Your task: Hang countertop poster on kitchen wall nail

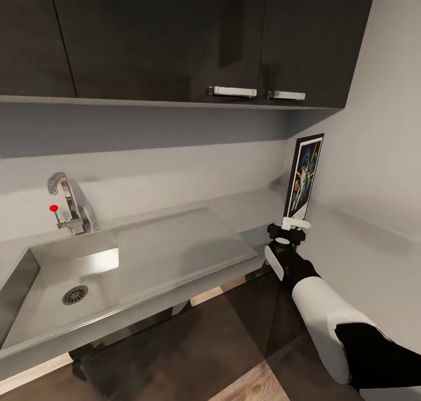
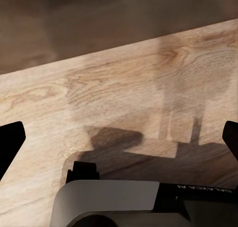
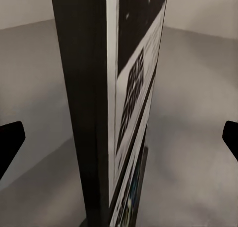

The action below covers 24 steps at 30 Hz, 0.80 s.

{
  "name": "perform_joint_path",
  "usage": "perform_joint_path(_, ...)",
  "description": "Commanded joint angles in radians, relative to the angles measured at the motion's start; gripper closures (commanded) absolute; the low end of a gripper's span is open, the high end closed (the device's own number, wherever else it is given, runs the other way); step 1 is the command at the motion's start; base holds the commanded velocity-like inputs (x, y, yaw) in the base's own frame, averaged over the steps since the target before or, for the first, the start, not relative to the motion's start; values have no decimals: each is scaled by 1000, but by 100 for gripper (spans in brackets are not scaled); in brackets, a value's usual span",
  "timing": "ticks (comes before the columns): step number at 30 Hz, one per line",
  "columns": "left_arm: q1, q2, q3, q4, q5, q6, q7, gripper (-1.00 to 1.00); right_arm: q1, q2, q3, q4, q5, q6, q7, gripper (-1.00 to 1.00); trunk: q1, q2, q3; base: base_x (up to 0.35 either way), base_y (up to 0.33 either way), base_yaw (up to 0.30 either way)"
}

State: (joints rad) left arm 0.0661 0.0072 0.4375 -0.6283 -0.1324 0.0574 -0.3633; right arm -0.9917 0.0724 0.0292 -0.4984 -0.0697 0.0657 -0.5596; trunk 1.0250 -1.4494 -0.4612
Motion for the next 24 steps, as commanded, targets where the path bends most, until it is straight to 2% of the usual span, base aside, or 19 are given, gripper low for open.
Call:
perform_joint_path(1,0,-1,6,-3,-10,5,-8,-100,0,0,3,-1,-7,5,-5,-100,0,-1,-1,0,0,0)
perform_joint_path(24,0,-1,6,-4,-9,4,-9,-100,-1,0,3,42,-7,3,-5,-100,0,-1,-1,0,0,0)
